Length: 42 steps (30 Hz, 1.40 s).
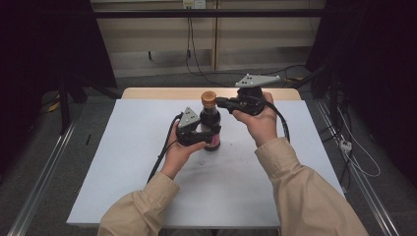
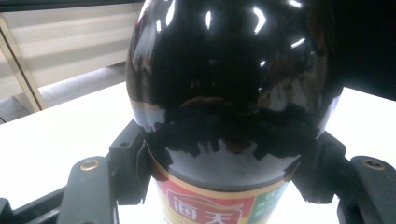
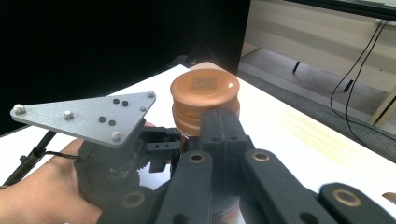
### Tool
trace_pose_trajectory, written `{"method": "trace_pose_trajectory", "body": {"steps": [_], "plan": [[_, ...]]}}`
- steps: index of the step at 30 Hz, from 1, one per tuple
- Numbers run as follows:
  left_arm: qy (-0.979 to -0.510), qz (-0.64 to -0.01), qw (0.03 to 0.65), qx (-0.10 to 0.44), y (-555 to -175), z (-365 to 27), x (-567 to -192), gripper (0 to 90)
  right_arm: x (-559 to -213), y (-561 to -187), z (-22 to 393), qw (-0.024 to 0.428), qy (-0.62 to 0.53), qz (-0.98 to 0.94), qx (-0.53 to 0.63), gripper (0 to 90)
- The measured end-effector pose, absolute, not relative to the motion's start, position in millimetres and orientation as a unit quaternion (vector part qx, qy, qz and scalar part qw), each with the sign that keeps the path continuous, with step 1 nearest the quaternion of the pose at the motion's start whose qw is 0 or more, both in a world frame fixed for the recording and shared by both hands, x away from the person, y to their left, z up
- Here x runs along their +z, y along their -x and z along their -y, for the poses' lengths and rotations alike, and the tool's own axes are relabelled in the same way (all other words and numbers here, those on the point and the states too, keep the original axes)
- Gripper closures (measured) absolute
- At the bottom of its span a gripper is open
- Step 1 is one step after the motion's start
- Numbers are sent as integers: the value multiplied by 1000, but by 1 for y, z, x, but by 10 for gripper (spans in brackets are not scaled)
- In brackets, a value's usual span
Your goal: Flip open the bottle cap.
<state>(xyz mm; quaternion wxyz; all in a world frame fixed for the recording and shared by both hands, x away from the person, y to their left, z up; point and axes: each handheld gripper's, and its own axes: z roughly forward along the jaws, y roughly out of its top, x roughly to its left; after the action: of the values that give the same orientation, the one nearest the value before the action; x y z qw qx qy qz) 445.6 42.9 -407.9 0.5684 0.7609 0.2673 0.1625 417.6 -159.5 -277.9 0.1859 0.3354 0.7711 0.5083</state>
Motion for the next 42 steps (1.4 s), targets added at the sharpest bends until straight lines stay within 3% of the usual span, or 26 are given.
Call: {"method": "trace_pose_trajectory", "body": {"steps": [5, 7, 8, 10, 13, 21, 42], "plan": [[-765, -267, 563, 164, -445, -43, -407, 328, -277, -418, 159, 181, -334, -773, 508, 900], [-768, -254, 561, 176, -442, -38, -407, 327, -270, -417, 164, 161, -336, -729, 575, 900], [-776, -240, 552, 189, -438, -32, -405, 327, -261, -416, 163, 165, -330, -720, 588, 900], [-780, -232, 543, 206, -434, -25, -403, 323, -243, -414, 151, 214, -307, -752, 542, 900], [-776, -258, 545, 184, -439, -33, -403, 321, -229, -412, 147, 222, -305, -754, 538, 900], [-767, -266, 556, 180, -440, -37, -405, 317, -264, -413, 160, 199, -321, -752, 541, 900], [-767, -264, 558, 175, -440, -38, -406, 312, -285, -408, 172, 200, -328, -772, 506, 900]]}}
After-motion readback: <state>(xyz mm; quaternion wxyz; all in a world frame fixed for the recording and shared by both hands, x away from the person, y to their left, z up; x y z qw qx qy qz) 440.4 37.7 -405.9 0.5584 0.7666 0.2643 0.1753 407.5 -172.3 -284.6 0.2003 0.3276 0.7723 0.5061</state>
